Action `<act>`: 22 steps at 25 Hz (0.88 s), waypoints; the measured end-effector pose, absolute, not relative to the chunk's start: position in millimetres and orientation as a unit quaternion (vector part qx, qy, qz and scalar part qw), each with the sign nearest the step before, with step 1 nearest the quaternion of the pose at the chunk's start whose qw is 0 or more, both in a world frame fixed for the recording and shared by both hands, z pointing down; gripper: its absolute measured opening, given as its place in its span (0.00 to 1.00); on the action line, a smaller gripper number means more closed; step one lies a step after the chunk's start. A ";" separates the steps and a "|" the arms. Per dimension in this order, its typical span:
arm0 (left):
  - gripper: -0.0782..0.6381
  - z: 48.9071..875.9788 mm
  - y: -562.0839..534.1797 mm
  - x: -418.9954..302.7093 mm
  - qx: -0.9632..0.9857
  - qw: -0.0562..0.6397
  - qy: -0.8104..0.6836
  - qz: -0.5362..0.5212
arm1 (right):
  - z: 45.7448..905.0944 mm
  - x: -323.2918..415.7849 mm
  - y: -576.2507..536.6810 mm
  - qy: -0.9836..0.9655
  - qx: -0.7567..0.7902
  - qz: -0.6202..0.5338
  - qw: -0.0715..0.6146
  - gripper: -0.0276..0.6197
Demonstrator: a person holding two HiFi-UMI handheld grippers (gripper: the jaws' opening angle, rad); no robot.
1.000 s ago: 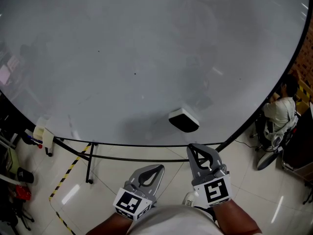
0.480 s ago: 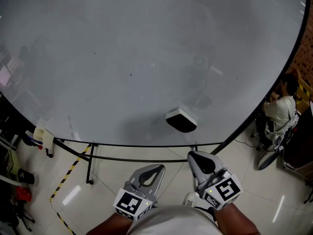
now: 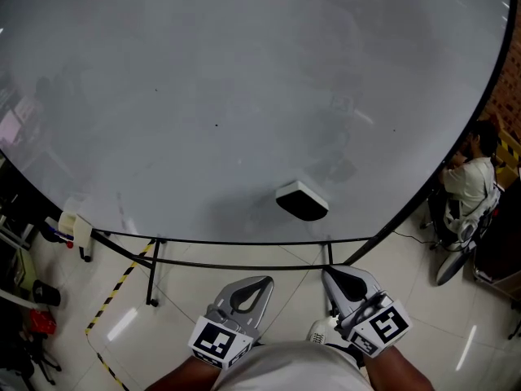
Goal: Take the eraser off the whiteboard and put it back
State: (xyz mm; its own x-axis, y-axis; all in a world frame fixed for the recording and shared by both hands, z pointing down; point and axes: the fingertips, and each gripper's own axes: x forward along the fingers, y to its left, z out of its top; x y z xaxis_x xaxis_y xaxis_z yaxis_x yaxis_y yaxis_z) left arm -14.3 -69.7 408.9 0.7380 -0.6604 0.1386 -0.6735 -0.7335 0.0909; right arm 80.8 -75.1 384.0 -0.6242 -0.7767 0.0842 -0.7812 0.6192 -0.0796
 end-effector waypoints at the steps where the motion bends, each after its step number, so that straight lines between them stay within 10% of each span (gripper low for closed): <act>1: 0.13 408.9 -69.3 -15.0 0.929 0.070 -0.360 0.047 | 385.1 82.9 -73.8 -0.900 0.432 0.054 0.022 0.05; 22: 0.13 400.5 -73.2 -47.4 0.953 0.060 -0.294 0.036 | 391.1 46.6 -54.9 -0.862 0.500 0.028 0.076 0.05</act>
